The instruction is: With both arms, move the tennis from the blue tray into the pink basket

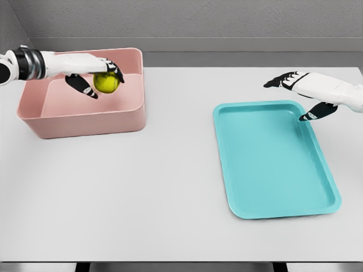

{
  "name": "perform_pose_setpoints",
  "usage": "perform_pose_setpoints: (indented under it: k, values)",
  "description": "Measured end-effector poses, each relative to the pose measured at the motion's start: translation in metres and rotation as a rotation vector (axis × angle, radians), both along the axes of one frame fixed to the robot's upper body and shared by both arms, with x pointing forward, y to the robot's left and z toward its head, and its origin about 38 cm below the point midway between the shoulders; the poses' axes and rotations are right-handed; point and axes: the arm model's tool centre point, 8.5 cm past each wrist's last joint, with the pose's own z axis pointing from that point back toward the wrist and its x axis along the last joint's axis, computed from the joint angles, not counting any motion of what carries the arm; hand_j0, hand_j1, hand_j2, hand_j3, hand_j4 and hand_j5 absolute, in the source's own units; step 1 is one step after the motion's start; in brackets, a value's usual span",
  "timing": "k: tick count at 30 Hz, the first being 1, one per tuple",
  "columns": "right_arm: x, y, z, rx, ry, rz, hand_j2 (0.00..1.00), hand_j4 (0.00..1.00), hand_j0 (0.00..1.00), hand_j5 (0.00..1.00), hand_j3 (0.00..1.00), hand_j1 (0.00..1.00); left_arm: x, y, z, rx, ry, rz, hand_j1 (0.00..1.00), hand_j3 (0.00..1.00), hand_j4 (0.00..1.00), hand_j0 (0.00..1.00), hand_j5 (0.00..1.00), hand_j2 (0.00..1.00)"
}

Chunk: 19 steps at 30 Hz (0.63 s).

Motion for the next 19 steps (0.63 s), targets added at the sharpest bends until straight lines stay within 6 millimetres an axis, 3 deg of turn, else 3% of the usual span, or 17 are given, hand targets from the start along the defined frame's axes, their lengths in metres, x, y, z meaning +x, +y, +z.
perform_pose_setpoints:
  k: [6,13,19]
  values:
    - [0.0,0.001,0.0,0.0,0.0,0.002,1.0,1.0,1.0,1.0,1.0,1.0,-0.008,-0.001,0.018,-0.037,-0.044,-0.031,1.0,1.0,1.0,1.0,1.0,1.0]
    - [0.0,0.001,0.001,0.0,-0.002,0.005,1.0,1.0,1.0,1.0,1.0,1.0,-0.051,0.027,0.025,-0.102,-0.039,-0.066,1.0,1.0,1.0,1.0,1.0,1.0]
    - [0.0,0.002,0.0,-0.001,-0.001,0.005,1.0,1.0,1.0,1.0,1.0,1.0,-0.072,0.05,0.025,-0.107,-0.033,-0.05,1.0,1.0,1.0,1.0,1.0,1.0]
